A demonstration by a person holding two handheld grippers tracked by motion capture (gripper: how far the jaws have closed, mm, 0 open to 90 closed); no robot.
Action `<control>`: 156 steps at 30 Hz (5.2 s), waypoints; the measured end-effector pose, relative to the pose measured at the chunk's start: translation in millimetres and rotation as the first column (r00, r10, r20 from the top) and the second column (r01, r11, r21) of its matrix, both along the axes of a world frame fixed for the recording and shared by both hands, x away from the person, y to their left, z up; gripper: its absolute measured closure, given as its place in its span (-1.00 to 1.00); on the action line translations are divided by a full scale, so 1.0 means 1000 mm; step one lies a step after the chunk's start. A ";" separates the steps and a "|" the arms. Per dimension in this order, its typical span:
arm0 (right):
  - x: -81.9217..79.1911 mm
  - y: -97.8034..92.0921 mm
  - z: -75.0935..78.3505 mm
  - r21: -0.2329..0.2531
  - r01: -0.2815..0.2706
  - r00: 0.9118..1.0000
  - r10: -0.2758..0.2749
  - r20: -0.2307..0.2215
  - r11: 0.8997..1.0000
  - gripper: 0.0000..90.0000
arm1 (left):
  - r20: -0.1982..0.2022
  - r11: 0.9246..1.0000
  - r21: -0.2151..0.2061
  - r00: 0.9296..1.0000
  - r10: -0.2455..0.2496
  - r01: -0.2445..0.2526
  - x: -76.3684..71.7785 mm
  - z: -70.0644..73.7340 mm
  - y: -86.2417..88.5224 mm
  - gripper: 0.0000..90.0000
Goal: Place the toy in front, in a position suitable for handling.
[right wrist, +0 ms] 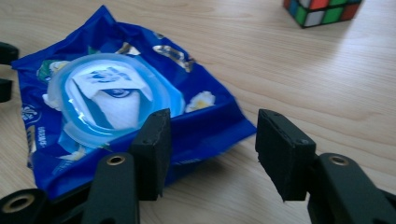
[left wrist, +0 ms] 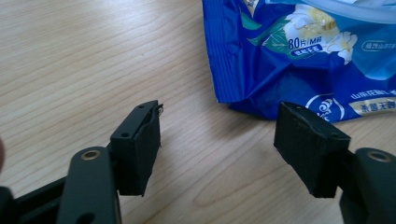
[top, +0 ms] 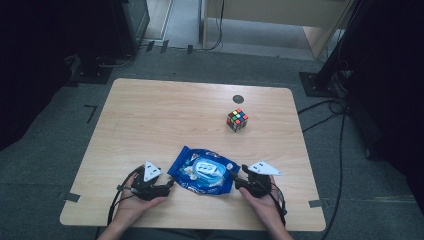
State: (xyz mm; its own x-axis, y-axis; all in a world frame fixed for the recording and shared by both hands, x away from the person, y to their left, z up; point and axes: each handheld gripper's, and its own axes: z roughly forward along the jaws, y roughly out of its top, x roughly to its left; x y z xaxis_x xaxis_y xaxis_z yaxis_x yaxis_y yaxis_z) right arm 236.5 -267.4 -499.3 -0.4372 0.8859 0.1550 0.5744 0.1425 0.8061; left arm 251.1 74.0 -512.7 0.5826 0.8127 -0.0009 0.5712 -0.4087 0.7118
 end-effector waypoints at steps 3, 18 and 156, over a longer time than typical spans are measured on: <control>0.004 0.007 0.000 0.019 -0.002 1.000 0.003 -0.019 1.000 0.12 | -0.011 0.999 0.004 0.999 0.040 -0.040 0.007 0.000 0.000 -0.16; 0.013 0.050 0.003 0.012 -0.066 0.998 0.066 -0.012 0.998 0.10 | 0.003 0.955 0.041 0.956 0.294 -0.294 0.067 0.002 0.010 -0.06; 0.186 -0.001 -0.007 -0.126 0.295 0.955 -0.295 0.024 0.947 -0.23 | 0.005 0.938 0.009 0.938 0.346 -0.346 0.026 -0.005 0.102 -0.66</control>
State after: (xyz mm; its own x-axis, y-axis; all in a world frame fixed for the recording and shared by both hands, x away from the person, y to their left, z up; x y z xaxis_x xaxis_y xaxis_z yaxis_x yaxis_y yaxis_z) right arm 422.4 -268.6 -506.0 -0.1539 0.9876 0.0317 0.6027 0.0684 0.7950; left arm 276.6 176.1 -517.5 0.2653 0.9641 0.0097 0.6760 -0.1932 0.7111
